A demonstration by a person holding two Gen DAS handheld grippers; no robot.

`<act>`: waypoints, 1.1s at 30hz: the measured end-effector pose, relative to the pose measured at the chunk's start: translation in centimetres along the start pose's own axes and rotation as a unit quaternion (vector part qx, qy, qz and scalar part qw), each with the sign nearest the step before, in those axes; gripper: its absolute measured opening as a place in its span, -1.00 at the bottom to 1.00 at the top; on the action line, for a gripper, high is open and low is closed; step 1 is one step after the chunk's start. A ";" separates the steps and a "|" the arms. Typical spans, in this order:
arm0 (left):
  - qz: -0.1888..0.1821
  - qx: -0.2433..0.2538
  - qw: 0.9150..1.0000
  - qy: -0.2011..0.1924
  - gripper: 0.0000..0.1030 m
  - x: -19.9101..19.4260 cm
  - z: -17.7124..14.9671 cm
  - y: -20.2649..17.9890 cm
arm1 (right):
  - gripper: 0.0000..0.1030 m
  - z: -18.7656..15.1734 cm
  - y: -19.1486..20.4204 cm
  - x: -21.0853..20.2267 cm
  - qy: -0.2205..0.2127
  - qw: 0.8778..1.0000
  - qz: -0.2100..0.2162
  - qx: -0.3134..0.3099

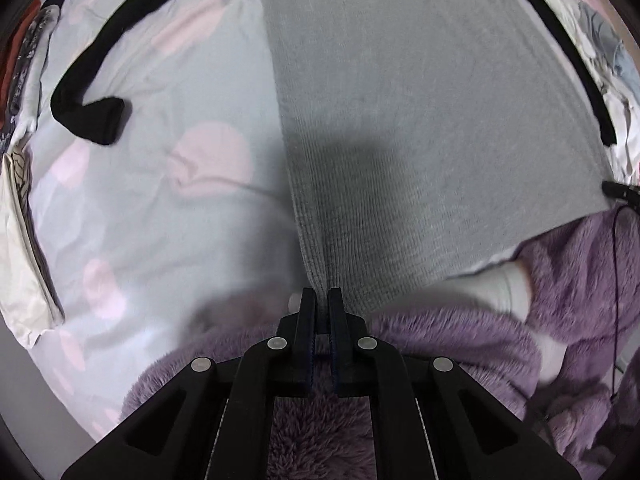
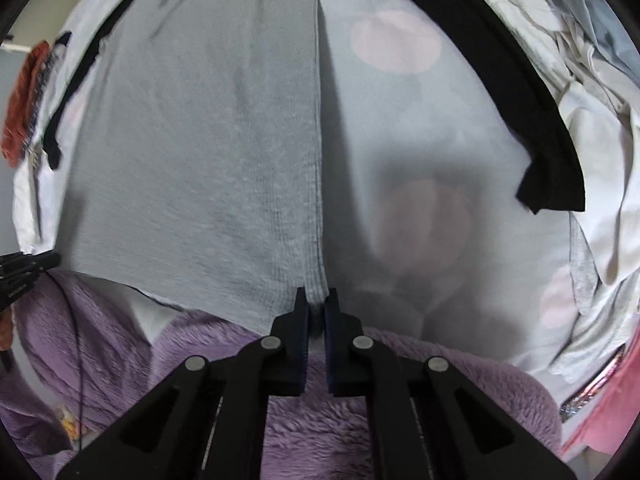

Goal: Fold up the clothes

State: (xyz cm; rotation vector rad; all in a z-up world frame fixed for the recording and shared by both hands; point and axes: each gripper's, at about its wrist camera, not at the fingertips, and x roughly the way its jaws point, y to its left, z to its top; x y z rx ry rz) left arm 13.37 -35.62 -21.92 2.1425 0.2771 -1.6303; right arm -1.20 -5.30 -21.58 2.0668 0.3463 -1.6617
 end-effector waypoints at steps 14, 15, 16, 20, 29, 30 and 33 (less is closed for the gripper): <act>-0.026 -0.031 0.999 0.011 -0.48 2.0 2.4 0.2 | -0.80 0.6 -2.0 1.5 0.006 0.998 0.051 0.046; -0.031 -0.030 0.999 0.008 -0.32 1.9 2.4 0.3 | -0.68 0.5 -2.3 1.4 0.002 0.997 0.052 0.054; -0.035 -0.029 0.999 0.004 -0.22 1.7 2.5 0.4 | -0.63 0.4 -2.5 1.3 -0.003 0.997 0.051 0.060; -0.053 -0.012 0.998 -0.015 -0.15 0.0 2.8 1.1 | -0.57 -0.1 -3.9 -0.8 -0.050 0.995 0.041 0.079; 0.003 -0.005 0.979 -0.204 -0.15 -7.9 6.0 0.4 | -0.54 -1.5 -10.0 -7.8 -0.242 0.952 0.069 0.172; -0.004 -0.002 0.975 -0.224 -0.15 -8.6 6.2 0.1 | -0.54 -1.5 -10.9 -8.5 -0.254 0.947 0.075 0.180; -0.037 -0.004 0.958 -0.284 -0.15 -10.6 6.8 0.0 | -0.54 -1.4 -13.1 -11.2 -0.284 0.937 0.073 0.191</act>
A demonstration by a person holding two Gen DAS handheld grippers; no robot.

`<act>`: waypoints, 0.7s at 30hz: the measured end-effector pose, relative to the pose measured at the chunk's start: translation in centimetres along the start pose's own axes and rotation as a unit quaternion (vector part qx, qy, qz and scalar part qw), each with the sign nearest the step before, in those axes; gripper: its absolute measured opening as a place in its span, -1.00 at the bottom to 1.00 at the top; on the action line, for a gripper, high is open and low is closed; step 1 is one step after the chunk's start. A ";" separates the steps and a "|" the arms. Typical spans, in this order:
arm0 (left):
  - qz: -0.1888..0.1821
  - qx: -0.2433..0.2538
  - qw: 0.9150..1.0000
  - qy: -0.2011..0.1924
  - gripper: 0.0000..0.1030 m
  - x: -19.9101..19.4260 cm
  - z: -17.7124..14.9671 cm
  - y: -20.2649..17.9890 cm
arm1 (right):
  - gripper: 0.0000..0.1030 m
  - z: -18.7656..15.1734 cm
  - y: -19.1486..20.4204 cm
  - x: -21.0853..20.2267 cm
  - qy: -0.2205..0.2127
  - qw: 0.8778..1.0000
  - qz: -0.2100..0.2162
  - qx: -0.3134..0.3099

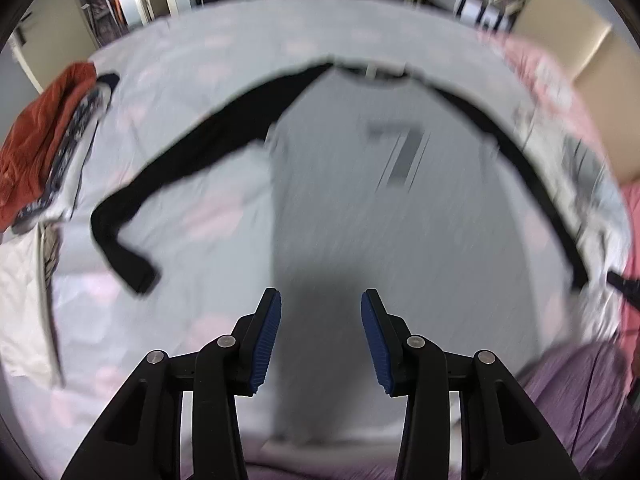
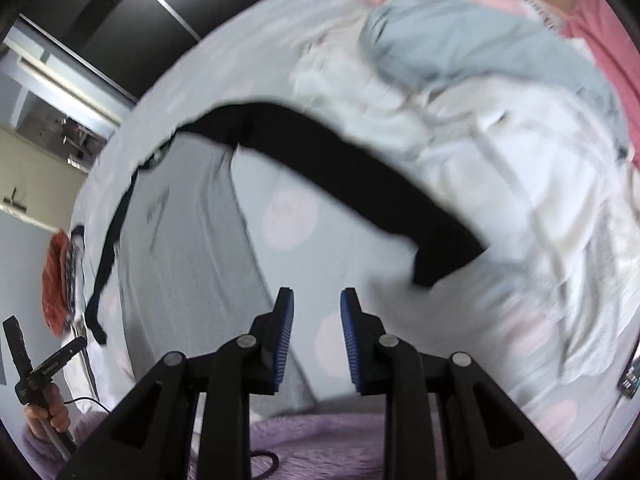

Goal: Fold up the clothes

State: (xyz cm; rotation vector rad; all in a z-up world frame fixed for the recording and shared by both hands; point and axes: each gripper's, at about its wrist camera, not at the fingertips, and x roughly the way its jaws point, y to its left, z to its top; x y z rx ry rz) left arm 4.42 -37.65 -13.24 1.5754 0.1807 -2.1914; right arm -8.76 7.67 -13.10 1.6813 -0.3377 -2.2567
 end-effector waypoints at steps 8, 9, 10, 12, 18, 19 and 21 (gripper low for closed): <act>-0.003 -0.078 0.990 -0.115 -0.15 1.3 2.3 -1.4 | -0.54 3.7 -4.4 -3.0 -0.010 0.998 -0.063 -0.027; -0.003 -0.083 0.990 -0.118 -0.15 2.0 2.8 -1.3 | -0.54 4.0 -5.0 -3.0 -0.002 0.997 -0.071 -0.028; -0.004 -0.086 0.989 -0.117 -0.15 2.7 2.8 -1.1 | -0.54 4.4 -5.7 -2.9 0.006 0.996 -0.080 -0.030; -0.001 -0.086 0.991 -0.103 -0.15 4.3 2.7 -0.7 | -0.54 4.7 -6.8 -2.2 0.026 0.994 -0.097 -0.030; 0.006 -0.061 0.995 -0.075 -0.15 6.9 3.2 -0.6 | -0.54 4.5 -9.2 2.0 0.096 0.991 -0.091 -0.010; 0.007 -0.058 0.996 -0.073 -0.15 7.2 3.3 -0.7 | -0.54 4.6 -9.5 2.8 0.104 0.991 -0.084 -0.002; 0.005 -0.051 0.996 -0.070 -0.15 7.6 3.5 -0.8 | -0.54 4.8 -9.9 4.4 0.120 0.990 -0.072 0.011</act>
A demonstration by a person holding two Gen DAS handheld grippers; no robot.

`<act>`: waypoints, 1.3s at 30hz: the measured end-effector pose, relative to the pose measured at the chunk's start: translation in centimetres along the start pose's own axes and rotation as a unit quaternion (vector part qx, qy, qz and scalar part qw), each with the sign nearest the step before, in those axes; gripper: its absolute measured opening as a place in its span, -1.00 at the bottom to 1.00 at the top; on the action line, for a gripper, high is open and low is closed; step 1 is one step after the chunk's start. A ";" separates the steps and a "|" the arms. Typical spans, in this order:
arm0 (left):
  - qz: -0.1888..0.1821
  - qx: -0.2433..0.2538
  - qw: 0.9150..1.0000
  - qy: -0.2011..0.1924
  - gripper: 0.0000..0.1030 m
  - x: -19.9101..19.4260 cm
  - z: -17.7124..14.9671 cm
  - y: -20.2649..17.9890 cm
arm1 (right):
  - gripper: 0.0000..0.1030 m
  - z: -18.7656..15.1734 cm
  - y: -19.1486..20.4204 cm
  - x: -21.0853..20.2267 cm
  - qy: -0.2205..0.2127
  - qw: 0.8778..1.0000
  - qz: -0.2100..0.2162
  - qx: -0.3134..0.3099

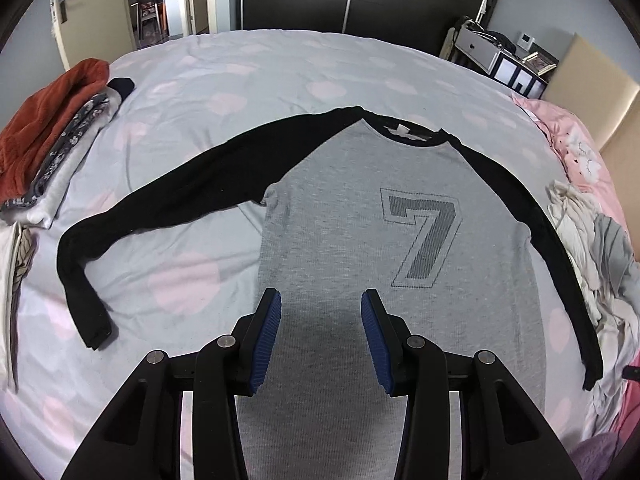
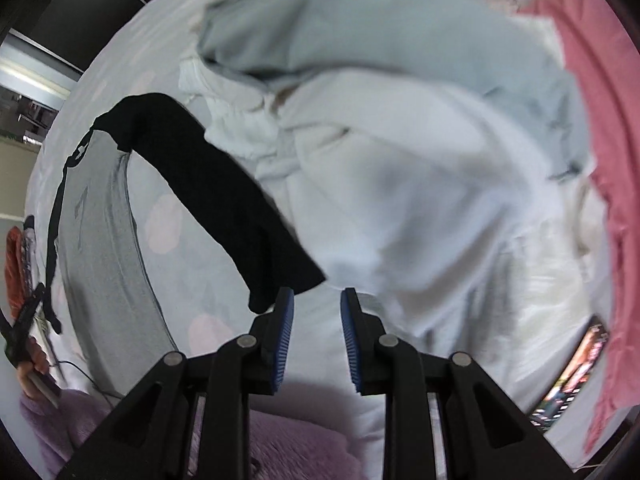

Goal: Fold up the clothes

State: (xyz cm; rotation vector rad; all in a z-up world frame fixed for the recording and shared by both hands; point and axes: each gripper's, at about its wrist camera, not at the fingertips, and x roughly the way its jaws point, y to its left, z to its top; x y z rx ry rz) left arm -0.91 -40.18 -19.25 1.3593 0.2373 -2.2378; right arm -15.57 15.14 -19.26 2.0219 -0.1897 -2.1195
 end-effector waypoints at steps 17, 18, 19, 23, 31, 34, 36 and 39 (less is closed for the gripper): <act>-0.021 0.003 1.000 0.013 -0.15 1.8 0.8 0.8 | -0.76 2.3 1.8 6.1 0.079 0.994 -0.073 -0.007; -0.021 0.003 1.000 0.014 -0.15 1.9 0.9 0.9 | -0.82 2.2 2.0 6.0 0.077 0.994 -0.077 -0.009; -0.026 0.001 1.000 0.015 -0.15 1.9 0.9 0.9 | -0.85 2.1 2.2 5.7 0.073 0.994 -0.080 -0.011; -0.032 -0.004 0.999 0.012 -0.15 1.6 1.1 1.2 | -0.92 2.0 3.7 4.1 0.058 0.994 -0.093 -0.026; -0.043 -0.023 0.999 0.017 -0.15 1.5 1.4 2.8 | -0.93 3.9 7.9 -3.2 0.004 0.992 -0.123 -0.040; -0.050 -0.035 0.998 0.021 -0.15 1.7 1.6 3.7 | -0.93 5.8 9.6 -6.9 -0.024 0.989 -0.141 -0.042; -0.052 -0.043 0.997 0.022 -0.15 1.9 1.8 4.3 | -0.93 6.9 11.1 -9.3 -0.044 0.986 -0.158 -0.042; -0.058 -0.052 0.997 0.021 -0.15 2.0 2.0 5.2 | -0.93 9.7 14.1 -12.3 -0.078 0.976 -0.198 -0.038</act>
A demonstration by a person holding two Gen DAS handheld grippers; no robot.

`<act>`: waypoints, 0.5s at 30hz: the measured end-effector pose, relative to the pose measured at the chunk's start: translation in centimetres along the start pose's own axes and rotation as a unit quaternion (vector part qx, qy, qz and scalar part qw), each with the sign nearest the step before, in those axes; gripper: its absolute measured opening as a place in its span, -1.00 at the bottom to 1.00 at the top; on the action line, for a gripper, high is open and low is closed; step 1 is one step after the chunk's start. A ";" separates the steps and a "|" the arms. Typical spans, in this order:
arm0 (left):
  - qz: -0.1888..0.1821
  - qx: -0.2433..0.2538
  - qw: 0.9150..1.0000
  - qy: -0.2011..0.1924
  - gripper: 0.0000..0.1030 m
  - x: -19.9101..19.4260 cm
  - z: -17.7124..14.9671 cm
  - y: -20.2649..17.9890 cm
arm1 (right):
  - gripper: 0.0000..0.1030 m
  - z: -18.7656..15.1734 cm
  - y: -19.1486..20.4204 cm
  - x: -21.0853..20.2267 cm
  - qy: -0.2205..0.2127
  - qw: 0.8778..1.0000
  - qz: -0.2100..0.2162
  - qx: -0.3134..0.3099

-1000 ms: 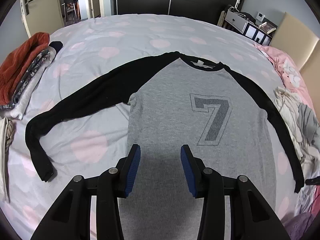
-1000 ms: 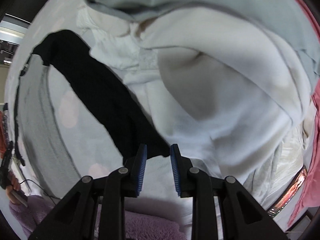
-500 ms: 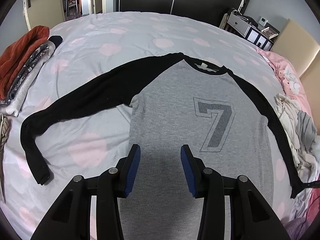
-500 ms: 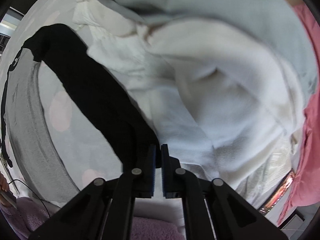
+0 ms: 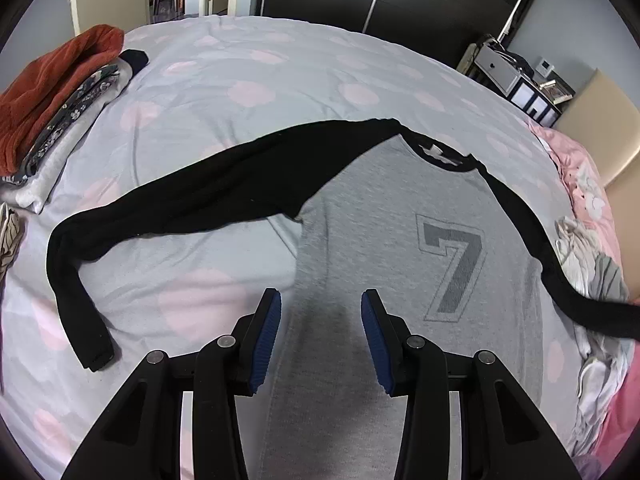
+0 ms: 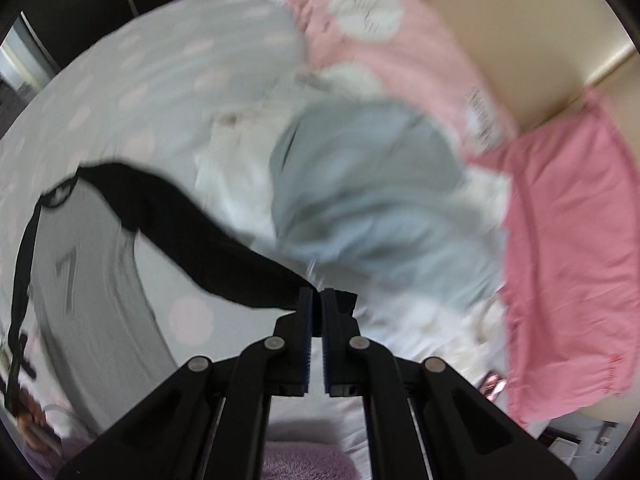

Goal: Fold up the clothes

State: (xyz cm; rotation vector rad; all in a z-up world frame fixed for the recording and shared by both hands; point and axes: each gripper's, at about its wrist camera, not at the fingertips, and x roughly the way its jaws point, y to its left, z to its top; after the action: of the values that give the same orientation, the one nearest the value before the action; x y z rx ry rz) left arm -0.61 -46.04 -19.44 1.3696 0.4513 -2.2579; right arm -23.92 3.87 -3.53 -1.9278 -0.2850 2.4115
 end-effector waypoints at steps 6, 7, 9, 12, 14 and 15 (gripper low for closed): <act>-0.013 -0.012 1.000 0.008 -0.15 0.5 0.2 1.4 | -0.93 6.5 1.8 -5.8 -0.048 0.997 -0.063 0.022; -0.016 -0.015 1.000 0.010 -0.15 0.6 0.2 1.7 | -0.93 7.2 2.4 -6.7 -0.052 0.996 -0.068 0.023; -0.018 -0.019 1.000 0.015 -0.15 1.0 0.4 2.0 | -0.93 8.5 4.2 -8.7 -0.058 0.995 -0.074 0.014; -0.018 -0.024 0.999 0.020 -0.15 1.6 0.6 2.4 | -0.93 10.0 7.4 -11.4 -0.058 0.995 -0.074 -0.011; -0.020 -0.027 0.999 0.024 -0.15 2.0 0.8 2.6 | -0.93 10.4 10.0 -12.8 -0.060 0.995 -0.074 -0.033; -0.022 -0.028 0.999 0.026 -0.15 2.2 0.9 2.7 | -0.93 10.5 11.4 -13.8 -0.066 0.994 -0.077 -0.044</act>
State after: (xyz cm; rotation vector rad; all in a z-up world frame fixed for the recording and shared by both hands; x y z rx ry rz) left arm -0.71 -49.18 -21.14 1.4063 0.5637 -2.2320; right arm -30.06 -10.60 10.01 -1.7103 -0.5340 2.4653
